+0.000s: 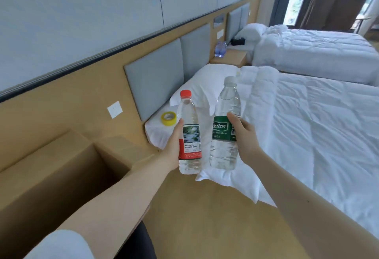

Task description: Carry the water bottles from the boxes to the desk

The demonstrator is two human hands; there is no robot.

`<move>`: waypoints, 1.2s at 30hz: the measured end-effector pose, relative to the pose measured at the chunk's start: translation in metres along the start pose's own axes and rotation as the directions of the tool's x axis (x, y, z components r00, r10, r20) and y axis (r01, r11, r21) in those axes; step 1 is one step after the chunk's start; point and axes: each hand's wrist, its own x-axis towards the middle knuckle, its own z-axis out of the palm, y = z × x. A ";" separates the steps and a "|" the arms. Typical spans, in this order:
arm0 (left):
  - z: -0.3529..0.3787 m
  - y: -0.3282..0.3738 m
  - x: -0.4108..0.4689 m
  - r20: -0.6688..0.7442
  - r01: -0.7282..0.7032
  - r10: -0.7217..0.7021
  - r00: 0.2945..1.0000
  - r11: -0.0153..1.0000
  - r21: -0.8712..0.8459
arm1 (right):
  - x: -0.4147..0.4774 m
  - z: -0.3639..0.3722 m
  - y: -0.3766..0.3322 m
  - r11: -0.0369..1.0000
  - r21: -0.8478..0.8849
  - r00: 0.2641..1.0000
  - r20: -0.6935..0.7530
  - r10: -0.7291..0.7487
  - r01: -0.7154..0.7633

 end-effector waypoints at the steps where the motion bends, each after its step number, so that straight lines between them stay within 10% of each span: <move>1: 0.006 0.001 0.001 0.036 -0.001 0.000 0.999 1.000 0.010 | -0.005 -0.004 -0.003 1.000 0.001 1.000 -0.029 -0.004 0.004; 20: 0.103 -0.068 -0.020 0.545 0.195 -0.282 0.790 0.958 0.212 | -0.154 -0.090 0.005 0.999 0.047 0.742 -0.670 0.041 -0.013; 36: 0.324 -0.179 -0.139 0.710 0.052 -0.384 0.590 0.896 0.441 | -0.319 -0.282 -0.024 0.995 0.062 0.549 -0.836 0.007 0.082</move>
